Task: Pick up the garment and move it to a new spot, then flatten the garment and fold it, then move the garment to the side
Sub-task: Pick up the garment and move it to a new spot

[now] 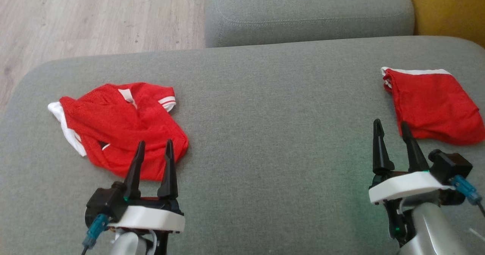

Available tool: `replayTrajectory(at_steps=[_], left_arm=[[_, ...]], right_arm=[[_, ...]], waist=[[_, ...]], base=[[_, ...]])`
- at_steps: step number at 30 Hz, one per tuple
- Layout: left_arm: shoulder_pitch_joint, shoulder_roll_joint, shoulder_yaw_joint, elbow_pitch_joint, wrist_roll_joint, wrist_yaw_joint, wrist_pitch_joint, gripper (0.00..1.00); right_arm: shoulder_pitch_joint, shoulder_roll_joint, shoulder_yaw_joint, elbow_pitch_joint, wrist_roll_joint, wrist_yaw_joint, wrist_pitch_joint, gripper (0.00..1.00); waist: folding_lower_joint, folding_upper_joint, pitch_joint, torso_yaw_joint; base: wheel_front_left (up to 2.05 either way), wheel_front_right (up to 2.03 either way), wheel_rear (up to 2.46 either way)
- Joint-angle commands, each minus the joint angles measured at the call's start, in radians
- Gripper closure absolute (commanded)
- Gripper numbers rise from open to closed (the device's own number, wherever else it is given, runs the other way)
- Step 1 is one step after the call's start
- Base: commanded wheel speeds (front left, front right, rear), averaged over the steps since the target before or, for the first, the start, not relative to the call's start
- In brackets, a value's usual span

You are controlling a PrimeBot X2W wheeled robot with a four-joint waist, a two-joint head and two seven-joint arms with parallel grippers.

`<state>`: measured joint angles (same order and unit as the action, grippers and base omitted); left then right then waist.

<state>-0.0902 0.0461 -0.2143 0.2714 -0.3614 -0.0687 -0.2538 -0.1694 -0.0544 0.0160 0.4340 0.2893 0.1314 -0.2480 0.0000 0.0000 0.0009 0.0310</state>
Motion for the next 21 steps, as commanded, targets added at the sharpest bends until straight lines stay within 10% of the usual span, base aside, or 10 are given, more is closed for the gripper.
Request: replayTrajectory(at_steps=[1, 21], left_arm=[[-0.039, 0.004, 0.026, -0.033, -0.008, 0.007, -0.008, 0.0], [-0.023, 0.004, 0.06, -0.019, 0.012, 0.026, -0.008, 0.0]], right_arm=[[-0.012, 0.004, 0.024, -0.037, -0.004, -0.001, -0.014, 0.0], [0.021, 0.004, 0.171, -0.012, 0.036, -0.001, -0.014, 0.0]], waist=[[0.0, 0.0, 0.002, 0.002], [0.0, 0.0, -0.028, 0.193]], base=[[0.0, 0.0, 0.0], [0.0, 0.0, 0.0]])
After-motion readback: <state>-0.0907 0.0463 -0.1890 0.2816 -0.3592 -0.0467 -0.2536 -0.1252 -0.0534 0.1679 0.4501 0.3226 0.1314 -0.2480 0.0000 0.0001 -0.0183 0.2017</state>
